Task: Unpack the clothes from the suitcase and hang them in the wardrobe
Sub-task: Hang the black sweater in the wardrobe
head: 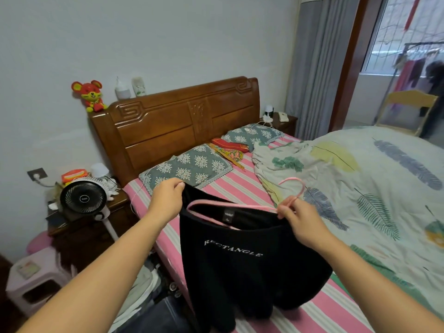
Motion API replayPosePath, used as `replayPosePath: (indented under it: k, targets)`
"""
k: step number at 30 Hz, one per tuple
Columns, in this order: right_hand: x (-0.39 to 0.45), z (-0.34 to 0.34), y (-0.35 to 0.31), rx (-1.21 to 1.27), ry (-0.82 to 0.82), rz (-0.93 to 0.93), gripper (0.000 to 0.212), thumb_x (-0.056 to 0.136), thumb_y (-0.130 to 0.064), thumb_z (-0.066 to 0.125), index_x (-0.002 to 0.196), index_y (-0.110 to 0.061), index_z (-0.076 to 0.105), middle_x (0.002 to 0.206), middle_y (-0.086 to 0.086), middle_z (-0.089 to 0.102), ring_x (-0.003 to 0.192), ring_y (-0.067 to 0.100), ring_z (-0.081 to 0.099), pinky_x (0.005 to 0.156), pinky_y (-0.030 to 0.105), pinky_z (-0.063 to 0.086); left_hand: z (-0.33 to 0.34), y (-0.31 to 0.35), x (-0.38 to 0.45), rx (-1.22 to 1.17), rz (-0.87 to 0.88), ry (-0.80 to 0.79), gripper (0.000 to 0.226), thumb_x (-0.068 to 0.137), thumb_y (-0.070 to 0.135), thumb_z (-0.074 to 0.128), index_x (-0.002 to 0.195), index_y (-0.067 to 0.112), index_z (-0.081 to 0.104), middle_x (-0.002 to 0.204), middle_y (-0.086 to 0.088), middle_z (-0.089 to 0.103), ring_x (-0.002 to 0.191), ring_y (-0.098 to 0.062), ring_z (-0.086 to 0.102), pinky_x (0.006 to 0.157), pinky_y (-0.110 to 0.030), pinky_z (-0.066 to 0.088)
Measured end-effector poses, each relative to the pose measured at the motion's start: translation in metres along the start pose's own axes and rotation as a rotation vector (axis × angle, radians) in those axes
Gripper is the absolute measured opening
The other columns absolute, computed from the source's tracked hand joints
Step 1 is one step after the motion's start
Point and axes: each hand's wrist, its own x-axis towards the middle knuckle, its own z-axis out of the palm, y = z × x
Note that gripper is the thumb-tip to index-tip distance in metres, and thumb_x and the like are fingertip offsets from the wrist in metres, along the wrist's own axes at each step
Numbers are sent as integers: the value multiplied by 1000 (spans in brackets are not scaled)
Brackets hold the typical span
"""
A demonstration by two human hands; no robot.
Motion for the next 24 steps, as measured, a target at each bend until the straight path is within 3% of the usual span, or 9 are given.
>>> replayPosePath:
  k: [3, 5, 8, 10, 12, 16, 19, 22, 24]
  targets:
    - [-8, 13, -4, -154, -65, -65, 21, 100, -24, 57, 79, -27, 60, 81, -8, 64, 81, 11, 60, 78, 36, 47, -7, 32, -11, -104, -65, 20, 33, 101, 16, 44, 70, 5, 49, 64, -13, 47, 63, -27, 47, 58, -36, 30]
    - [-7, 17, -18, -191, -37, -110, 17, 100, -27, 55, 84, -27, 60, 82, -8, 63, 80, 12, 60, 78, 37, 49, -6, 67, -32, -56, 115, -97, 31, 100, 16, 48, 71, 6, 53, 67, -8, 52, 69, -29, 51, 62, -38, 33]
    - [0, 10, -51, -138, -29, -212, 19, 100, -25, 57, 82, -32, 55, 76, -11, 59, 72, 4, 57, 70, 30, 45, 4, 97, -68, 57, 435, -330, 23, 102, 32, 52, 96, 17, 68, 84, 5, 58, 86, -19, 56, 72, -32, 37]
    - [3, -4, -66, -102, -23, -266, 22, 99, -23, 59, 81, -34, 54, 76, -13, 59, 71, 2, 55, 68, 27, 42, 3, 85, -68, 175, 584, -216, 36, 101, 50, 44, 122, 29, 64, 104, 8, 52, 103, -14, 47, 87, -31, 36]
    - [2, -22, -77, -19, 0, -267, 19, 99, -20, 60, 81, -28, 59, 76, -7, 63, 72, 8, 57, 68, 30, 45, -6, 66, -58, 351, 665, -82, 49, 101, 57, 30, 135, 33, 56, 119, 5, 51, 114, -18, 44, 95, -39, 36]
    - [-1, -36, -89, 41, -60, -320, 9, 97, -20, 62, 93, -14, 68, 85, -9, 67, 79, 8, 62, 73, 29, 52, -15, 46, -54, 426, 714, -77, 41, 104, 52, 26, 116, 30, 59, 103, 7, 69, 97, -23, 67, 71, -41, 54]
    - [2, -39, -71, 51, -137, -304, 21, 100, -36, 55, 116, -26, 62, 102, -15, 66, 93, 2, 62, 77, 19, 49, -28, 30, -54, 382, 717, 55, 29, 104, 43, 36, 108, 28, 60, 96, 6, 70, 87, -23, 68, 61, -36, 53]
    - [5, -38, -25, -293, -183, -308, 39, 99, -62, 31, 91, -34, 56, 81, -14, 59, 77, 3, 55, 69, 29, 40, -47, 4, -53, 374, 675, 158, 30, 103, 40, 38, 105, 23, 64, 91, 3, 69, 84, -23, 67, 62, -35, 50]
    - [1, -30, -5, -361, -164, -308, 47, 99, -65, 22, 77, -30, 46, 72, -12, 50, 71, 3, 50, 66, 28, 35, -55, -14, -54, 438, 694, 172, 35, 106, 39, 35, 108, 21, 65, 92, 1, 69, 84, -25, 68, 61, -39, 53]
